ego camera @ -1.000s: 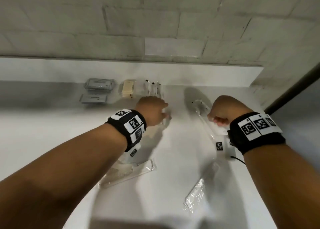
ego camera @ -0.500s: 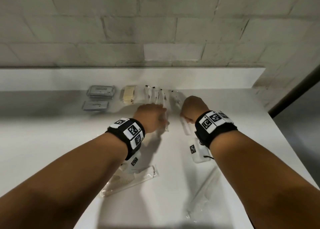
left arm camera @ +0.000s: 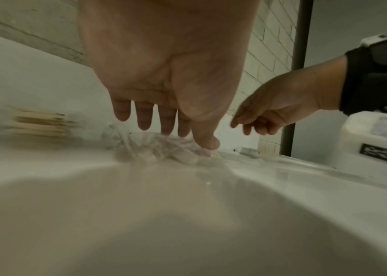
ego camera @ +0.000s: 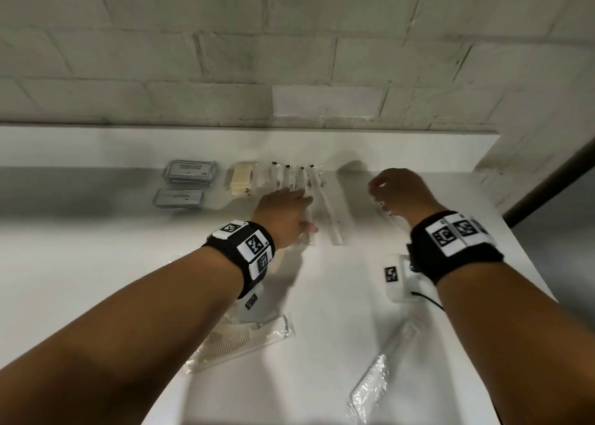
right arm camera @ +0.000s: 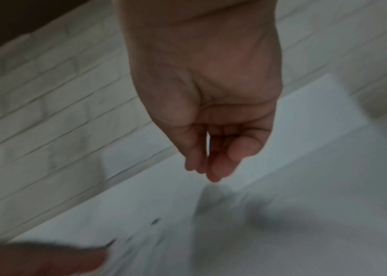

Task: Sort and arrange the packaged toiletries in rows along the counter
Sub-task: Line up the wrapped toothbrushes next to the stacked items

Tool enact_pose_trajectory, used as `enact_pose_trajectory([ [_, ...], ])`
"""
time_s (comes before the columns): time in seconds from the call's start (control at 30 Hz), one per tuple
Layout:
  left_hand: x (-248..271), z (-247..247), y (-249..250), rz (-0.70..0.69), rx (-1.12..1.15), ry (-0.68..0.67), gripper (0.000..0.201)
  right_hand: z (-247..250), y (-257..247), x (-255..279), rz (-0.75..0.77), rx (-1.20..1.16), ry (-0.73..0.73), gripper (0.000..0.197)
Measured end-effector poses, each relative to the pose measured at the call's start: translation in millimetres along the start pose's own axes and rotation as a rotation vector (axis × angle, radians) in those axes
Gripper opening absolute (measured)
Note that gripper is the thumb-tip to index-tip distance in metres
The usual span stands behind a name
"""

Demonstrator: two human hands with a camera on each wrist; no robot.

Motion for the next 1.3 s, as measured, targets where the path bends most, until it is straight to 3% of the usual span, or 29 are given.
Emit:
enact_pose_trajectory([
  [0.07,1,1,5,-0.039,0.036,0.026,0.071,20,28,-1,-0.132,0.052,0.008,0.022],
  [0.17,3,-2,17,-0.137,0.04,-0.001,0.07,23,53,7,-0.297,0.218,-0.185,0.017],
  [0.23,3,-4,24,-0.138,0.032,-0.061,0.067,13,53,13,-0.298,0.361,-0.318,0.022],
  [0.33,3,-3,30,-0.101,0.024,-0.103,0.058,-2,45,17,-0.295,0.37,-0.393,0.019],
  [0.47,5,-1,28,-0.056,0.057,-0.1,0.055,-20,28,10,-0.266,0.29,-0.372,0.016],
  [0.63,5,-3,32,-0.129,0.012,-0.072,0.063,-32,2,3,-0.113,0.426,-0.191,0.051],
  [0.73,3,-6,34,-0.156,-0.055,-0.115,0.059,-33,-5,1,-0.11,0.405,-0.138,0.032],
  [0.83,4,-4,37,-0.12,-0.039,-0.139,0.056,-28,-9,-7,-0.103,0.315,-0.079,0.029],
  [0.97,2,-4,35,-0.1,0.029,-0.109,0.055,-22,-12,-16,-0.108,0.021,-0.158,0.005],
  [1.07,1,-7,35,-0.082,0.062,-0.104,0.057,-23,-2,-21,-0.128,0.05,-0.1,0.007],
  [1.17,-1,-8,34,-0.077,0.077,-0.081,0.055,-27,-9,-7,-0.095,0.067,-0.181,0.004],
  [1.3,-2,-10,32,-0.092,0.085,-0.038,0.049,-37,-17,5,-0.06,0.032,-0.328,0.045],
])
Point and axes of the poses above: each hand's wrist, its own x-axis away from the middle knuckle, its own z-axis out of the back of the hand, y = z × x, the point moved 4 cm from there along -x, towards the middle knuckle, and after that the axes turned 3 degrees about x, right-handed, at the moved point
